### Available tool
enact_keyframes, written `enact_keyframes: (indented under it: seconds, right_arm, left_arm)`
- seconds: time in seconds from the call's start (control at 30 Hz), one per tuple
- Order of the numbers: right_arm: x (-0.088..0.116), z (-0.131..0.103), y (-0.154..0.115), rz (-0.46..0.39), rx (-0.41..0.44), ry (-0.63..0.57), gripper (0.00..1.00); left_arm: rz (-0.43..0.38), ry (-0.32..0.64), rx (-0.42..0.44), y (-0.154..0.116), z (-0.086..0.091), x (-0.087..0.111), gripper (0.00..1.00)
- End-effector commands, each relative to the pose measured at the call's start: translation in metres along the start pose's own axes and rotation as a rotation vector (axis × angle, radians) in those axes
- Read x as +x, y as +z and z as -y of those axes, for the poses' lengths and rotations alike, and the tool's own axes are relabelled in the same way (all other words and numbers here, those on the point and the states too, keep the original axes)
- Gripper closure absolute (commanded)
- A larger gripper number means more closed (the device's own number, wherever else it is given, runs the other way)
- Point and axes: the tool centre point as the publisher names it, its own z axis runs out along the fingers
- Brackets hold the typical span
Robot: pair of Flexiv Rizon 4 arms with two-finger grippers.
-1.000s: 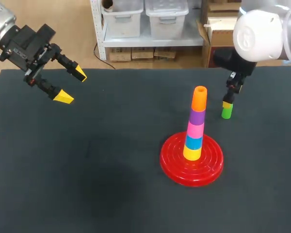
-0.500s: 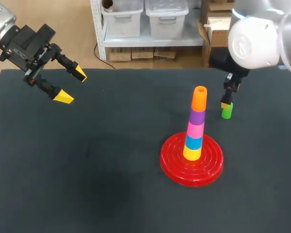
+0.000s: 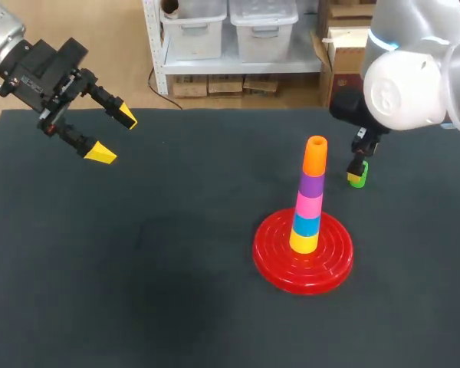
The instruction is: Pick up and stack the cylinders on the red base in this order: pink,purple,orange,green
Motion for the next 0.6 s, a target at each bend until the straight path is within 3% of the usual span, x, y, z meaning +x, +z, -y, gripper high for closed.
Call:
enact_keyframes:
  seconds: [0.03,0.1,0.17,0.6]
  right_arm:
    - [-0.003,0.002,0.002,-0.020,0.010,0.008,0.25]
    - [-0.001,0.005,0.006,-0.022,0.006,0.018,0.39]
    - [0.000,0.007,0.007,-0.023,0.005,0.028,0.45]
    - [-0.002,0.013,0.006,-0.017,0.007,0.040,0.51]
  left_arm:
    - [-0.001,0.001,0.005,-0.001,-0.002,0.001,0.00]
    - [-0.001,0.001,0.005,-0.001,-0.002,0.001,0.00]
    - [-0.001,0.001,0.005,-0.001,-0.002,0.001,0.00]
    - [-0.001,0.001,0.005,-0.001,-0.002,0.001,0.00]
